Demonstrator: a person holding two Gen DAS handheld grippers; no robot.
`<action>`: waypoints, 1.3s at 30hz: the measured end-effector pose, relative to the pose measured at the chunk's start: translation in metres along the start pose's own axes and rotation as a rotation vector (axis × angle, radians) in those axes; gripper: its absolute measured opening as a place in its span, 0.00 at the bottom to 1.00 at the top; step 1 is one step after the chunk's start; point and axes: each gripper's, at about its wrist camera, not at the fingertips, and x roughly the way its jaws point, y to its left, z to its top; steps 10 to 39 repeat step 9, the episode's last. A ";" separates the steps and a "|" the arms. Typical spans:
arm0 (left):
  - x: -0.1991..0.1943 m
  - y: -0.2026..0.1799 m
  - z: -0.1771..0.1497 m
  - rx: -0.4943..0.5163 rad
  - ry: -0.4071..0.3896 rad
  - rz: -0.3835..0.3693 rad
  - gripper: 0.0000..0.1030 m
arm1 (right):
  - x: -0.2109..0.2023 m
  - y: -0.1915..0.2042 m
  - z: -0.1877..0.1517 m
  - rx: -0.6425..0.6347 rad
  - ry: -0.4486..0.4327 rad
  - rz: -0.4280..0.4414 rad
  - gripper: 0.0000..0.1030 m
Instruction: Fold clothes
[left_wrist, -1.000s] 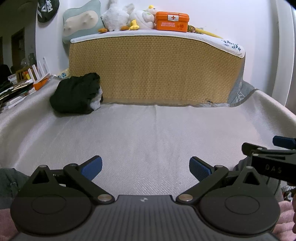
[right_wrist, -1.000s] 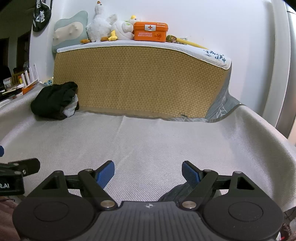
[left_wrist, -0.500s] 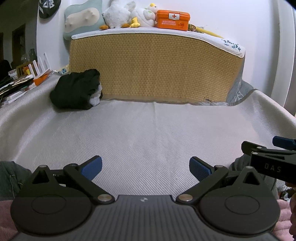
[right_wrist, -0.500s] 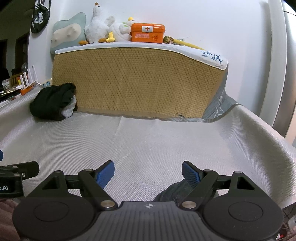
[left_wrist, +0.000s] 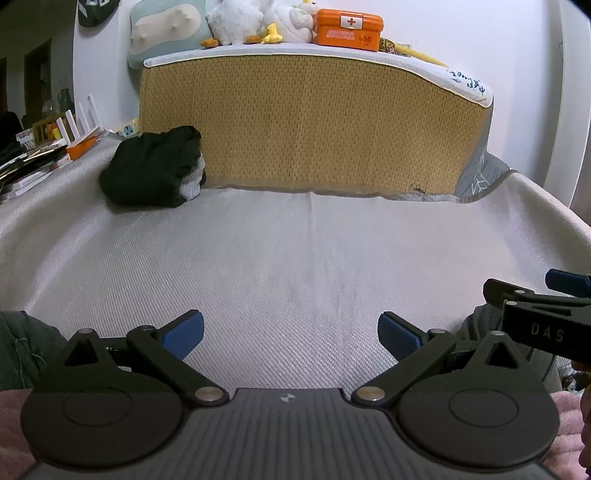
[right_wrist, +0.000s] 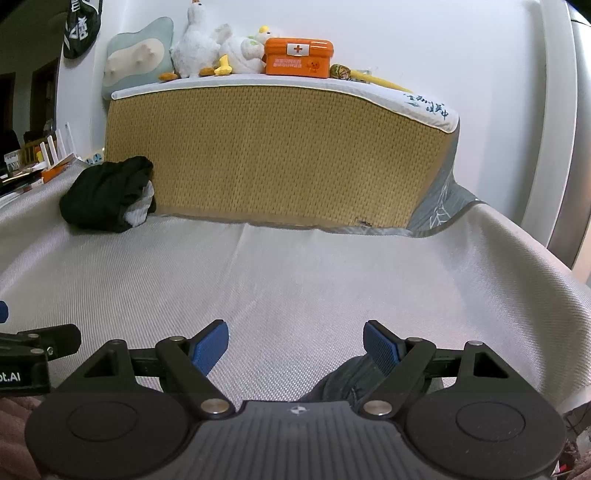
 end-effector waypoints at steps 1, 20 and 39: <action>0.000 0.000 0.000 0.000 0.000 0.000 1.00 | 0.000 0.000 0.000 0.000 0.001 0.000 0.81; 0.003 0.000 -0.001 0.006 0.005 -0.007 1.00 | 0.004 -0.002 -0.003 0.007 0.012 -0.006 0.81; 0.003 0.000 -0.001 0.006 0.005 -0.007 1.00 | 0.004 -0.002 -0.003 0.007 0.012 -0.006 0.81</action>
